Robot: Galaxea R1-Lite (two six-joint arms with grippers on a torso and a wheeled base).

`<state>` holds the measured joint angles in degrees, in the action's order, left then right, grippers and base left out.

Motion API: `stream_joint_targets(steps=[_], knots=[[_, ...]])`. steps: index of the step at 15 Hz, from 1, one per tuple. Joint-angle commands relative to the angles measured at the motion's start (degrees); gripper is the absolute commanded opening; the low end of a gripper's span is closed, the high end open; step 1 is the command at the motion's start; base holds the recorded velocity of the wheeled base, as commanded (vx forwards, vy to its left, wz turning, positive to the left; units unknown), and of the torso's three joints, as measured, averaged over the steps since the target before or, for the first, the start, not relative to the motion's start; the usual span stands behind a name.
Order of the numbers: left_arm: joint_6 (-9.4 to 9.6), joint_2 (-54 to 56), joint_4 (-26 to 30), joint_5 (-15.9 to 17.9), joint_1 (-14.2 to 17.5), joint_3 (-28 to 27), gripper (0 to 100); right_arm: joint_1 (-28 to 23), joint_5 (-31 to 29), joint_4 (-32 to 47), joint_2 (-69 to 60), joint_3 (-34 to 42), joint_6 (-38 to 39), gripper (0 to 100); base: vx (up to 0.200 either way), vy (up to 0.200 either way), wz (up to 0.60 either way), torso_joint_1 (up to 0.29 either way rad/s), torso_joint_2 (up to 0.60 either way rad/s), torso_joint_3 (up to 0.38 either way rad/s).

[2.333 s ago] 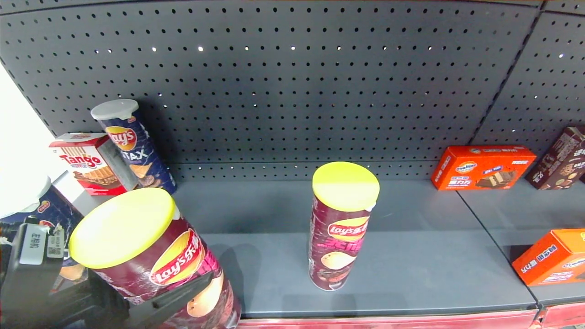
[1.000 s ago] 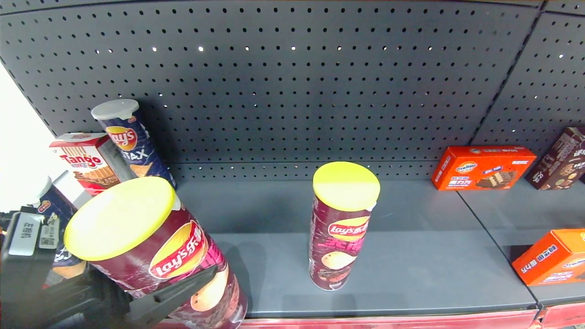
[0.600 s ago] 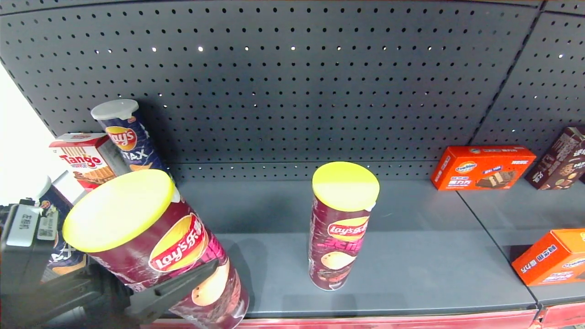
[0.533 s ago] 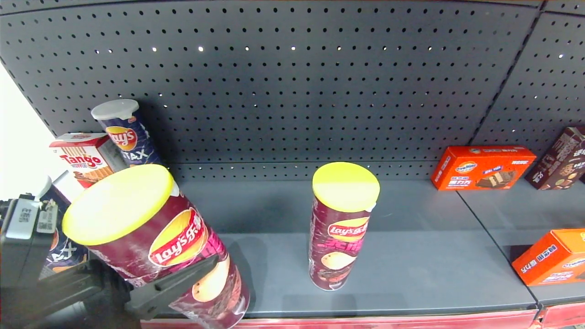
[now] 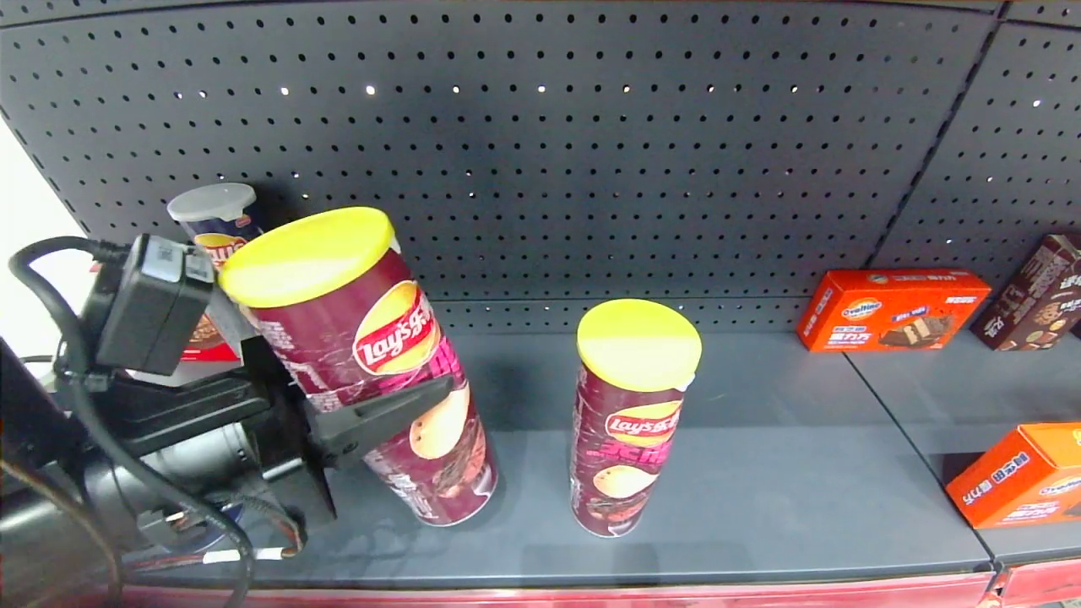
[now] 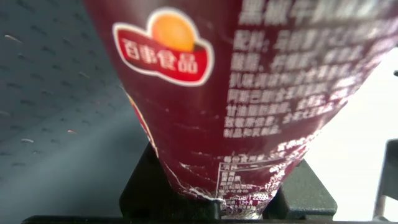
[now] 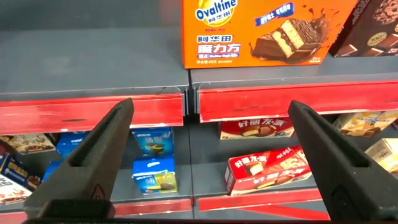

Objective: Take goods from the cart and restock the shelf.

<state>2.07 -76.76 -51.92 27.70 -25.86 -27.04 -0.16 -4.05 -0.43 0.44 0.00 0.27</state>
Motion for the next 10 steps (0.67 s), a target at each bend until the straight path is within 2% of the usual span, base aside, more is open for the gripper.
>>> stream_joint_targets(steps=[1, 2, 5, 7, 9, 10], knots=[[0.92, -4.8, 4.9, 0.87, 0.54, -8.12, 0, -0.02, 0.0, -0.01, 0.0, 0.0, 0.0, 100, 0.0, 0.0, 0.0, 0.0, 0.0, 0.0], [0.92, -6.91, 8.77, 1.66, 0.63, -12.16, 0, -0.02, 0.0, -0.01, 0.0, 0.0, 0.0, 100, 0.0, 0.0, 0.0, 0.0, 0.0, 0.0], [0.92, -11.83, 12.63, 6.58, 1.16, -20.86, 0, -0.02, 0.0, -0.01, 0.09, 0.0, 0.0, 100, 0.0, 0.0, 0.0, 0.0, 0.0, 0.0], [1.27, -13.24, 18.96, 8.07, 1.33, -25.34, 0, -0.02, 0.0, -0.01, 0.09, 0.0, 0.0, 100, 0.0, 0.0, 0.0, 0.0, 0.0, 0.0], [5.05, -15.87, 23.18, 8.07, 1.51, -28.33, 0, -0.02, 0.0, -0.01, 0.09, 0.0, 0.0, 100, 0.0, 0.0, 0.0, 0.0, 0.0, 0.0], [6.01, -16.75, 23.79, 7.99, 1.69, -29.12, 0, -0.02, 0.0, -0.01, 0.0, 0.0, 0.0, 100, 0.0, 0.0, 0.0, 0.0, 0.0, 0.0]])
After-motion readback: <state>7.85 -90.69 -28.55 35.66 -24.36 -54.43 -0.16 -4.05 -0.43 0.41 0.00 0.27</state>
